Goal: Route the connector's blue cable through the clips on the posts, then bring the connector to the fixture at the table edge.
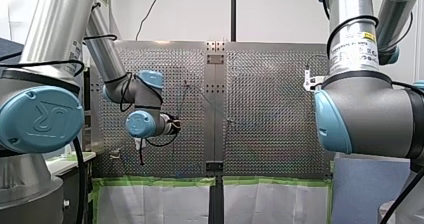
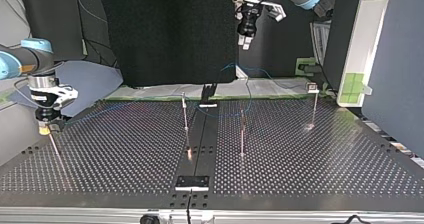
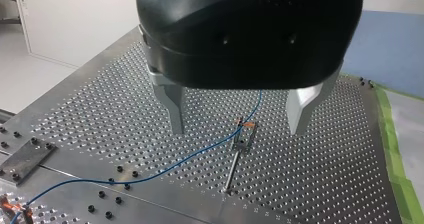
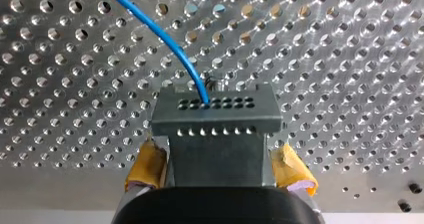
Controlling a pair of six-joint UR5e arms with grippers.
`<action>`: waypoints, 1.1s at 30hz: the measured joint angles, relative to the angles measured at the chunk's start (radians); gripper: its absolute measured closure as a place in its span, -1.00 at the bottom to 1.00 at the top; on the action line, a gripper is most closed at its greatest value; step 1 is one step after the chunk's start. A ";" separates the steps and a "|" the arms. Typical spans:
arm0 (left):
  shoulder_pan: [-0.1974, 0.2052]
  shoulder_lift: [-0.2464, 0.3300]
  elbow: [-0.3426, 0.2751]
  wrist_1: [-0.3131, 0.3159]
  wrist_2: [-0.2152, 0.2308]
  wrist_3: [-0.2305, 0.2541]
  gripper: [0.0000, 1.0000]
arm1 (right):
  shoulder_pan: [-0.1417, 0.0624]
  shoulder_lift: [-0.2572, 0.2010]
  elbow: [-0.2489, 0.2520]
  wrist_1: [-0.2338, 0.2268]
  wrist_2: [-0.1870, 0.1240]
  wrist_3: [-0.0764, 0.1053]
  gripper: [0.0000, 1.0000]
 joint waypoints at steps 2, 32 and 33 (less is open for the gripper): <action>0.000 0.000 0.000 0.000 0.000 0.000 -0.97 | 0.000 0.000 0.000 0.001 0.007 0.000 -1.00; 0.006 0.000 0.001 -0.001 0.000 0.000 -0.97 | -0.011 -0.001 0.007 0.087 0.203 0.063 -1.00; 0.006 0.000 0.001 0.000 0.000 0.000 -0.97 | -0.011 -0.002 0.012 0.092 0.214 0.073 -1.00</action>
